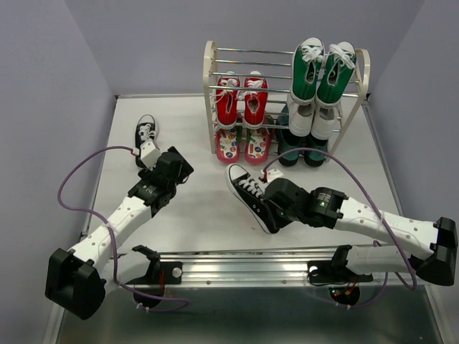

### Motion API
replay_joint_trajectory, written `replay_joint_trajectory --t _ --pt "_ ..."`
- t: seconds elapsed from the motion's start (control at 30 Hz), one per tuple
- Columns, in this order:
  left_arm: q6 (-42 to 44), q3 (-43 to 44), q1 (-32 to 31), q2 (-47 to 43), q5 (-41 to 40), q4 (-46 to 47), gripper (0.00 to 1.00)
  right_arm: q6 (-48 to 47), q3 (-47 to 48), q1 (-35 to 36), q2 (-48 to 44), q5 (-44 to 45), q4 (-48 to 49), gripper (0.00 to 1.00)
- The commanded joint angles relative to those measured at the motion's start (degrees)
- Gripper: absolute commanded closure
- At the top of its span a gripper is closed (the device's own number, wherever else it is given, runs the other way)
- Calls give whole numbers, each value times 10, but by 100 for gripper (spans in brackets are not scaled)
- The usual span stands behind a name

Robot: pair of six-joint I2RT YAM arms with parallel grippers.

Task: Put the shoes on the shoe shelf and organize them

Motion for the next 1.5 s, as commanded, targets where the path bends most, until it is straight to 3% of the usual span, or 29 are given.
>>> replay_joint_trajectory --t 0.0,0.23,0.43,0.83,1.13,1.3,1.47 --pt "12 16 3 -12 -24 7 1 -41 64 -2 -31 3 65 99" --pt "9 2 4 -28 -25 23 1 -101 159 -2 -40 65 85 99" --pt "12 -7 6 -28 -17 34 1 -167 203 -2 -42 166 219 99" --pt "25 -6 11 0 6 58 1 -241 500 -25 148 419 252 99" --pt "31 -9 14 10 19 69 1 -237 679 -123 279 318 202 99" --pt "31 -9 17 10 17 64 1 -194 733 -189 330 249 173 99" --pt "29 -12 20 8 16 63 1 -160 787 -210 359 207 129 99"
